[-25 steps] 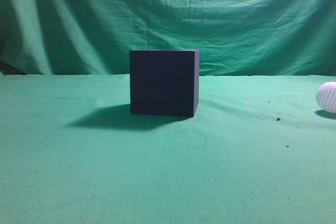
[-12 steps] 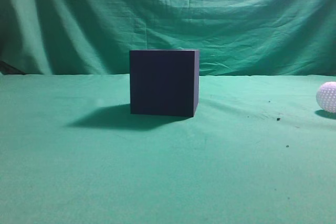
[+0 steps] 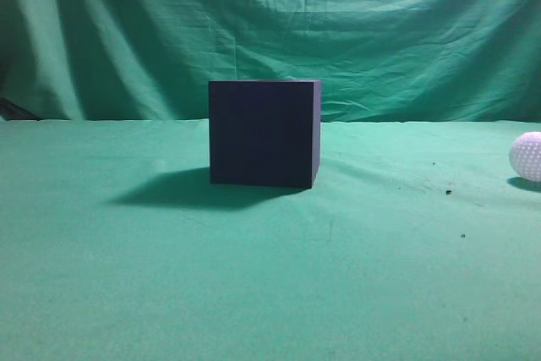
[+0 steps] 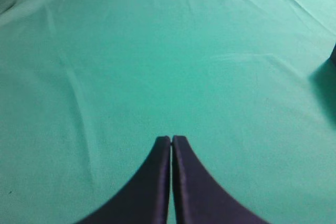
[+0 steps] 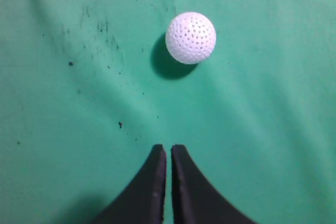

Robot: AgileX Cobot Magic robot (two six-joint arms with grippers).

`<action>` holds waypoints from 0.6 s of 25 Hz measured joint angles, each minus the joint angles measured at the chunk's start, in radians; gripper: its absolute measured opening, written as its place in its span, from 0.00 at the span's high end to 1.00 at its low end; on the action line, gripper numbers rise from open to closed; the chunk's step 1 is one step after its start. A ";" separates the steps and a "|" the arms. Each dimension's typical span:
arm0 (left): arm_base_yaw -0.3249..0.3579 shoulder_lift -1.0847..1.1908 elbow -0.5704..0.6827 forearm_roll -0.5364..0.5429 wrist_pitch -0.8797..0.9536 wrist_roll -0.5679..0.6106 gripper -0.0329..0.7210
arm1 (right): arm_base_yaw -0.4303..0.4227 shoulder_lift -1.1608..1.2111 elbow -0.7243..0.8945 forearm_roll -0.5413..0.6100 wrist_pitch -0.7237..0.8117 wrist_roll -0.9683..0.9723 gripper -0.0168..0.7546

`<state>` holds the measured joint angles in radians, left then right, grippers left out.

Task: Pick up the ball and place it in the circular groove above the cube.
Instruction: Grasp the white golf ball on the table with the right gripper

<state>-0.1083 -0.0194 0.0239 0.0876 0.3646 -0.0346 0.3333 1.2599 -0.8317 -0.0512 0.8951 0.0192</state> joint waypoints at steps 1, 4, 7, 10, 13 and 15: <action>0.000 0.000 0.000 0.000 0.000 0.000 0.96 | 0.005 0.040 -0.014 0.003 -0.009 0.000 0.98; 0.000 0.000 0.000 0.000 0.000 0.000 0.96 | 0.004 0.149 -0.070 0.003 -0.010 0.011 0.92; 0.000 0.000 0.000 0.000 0.000 0.000 0.96 | -0.006 0.248 -0.124 0.003 0.004 0.053 0.74; 0.000 0.000 0.000 0.000 0.000 0.000 0.96 | -0.020 0.326 -0.171 0.003 0.007 0.082 0.53; 0.000 0.000 0.000 0.000 0.000 0.000 0.96 | -0.039 0.382 -0.211 0.003 0.000 0.110 0.32; 0.000 0.000 0.000 0.000 0.000 0.000 0.96 | -0.049 0.409 -0.229 0.007 -0.012 0.116 0.24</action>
<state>-0.1083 -0.0194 0.0239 0.0876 0.3646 -0.0346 0.2844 1.6693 -1.0605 -0.0446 0.8834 0.1356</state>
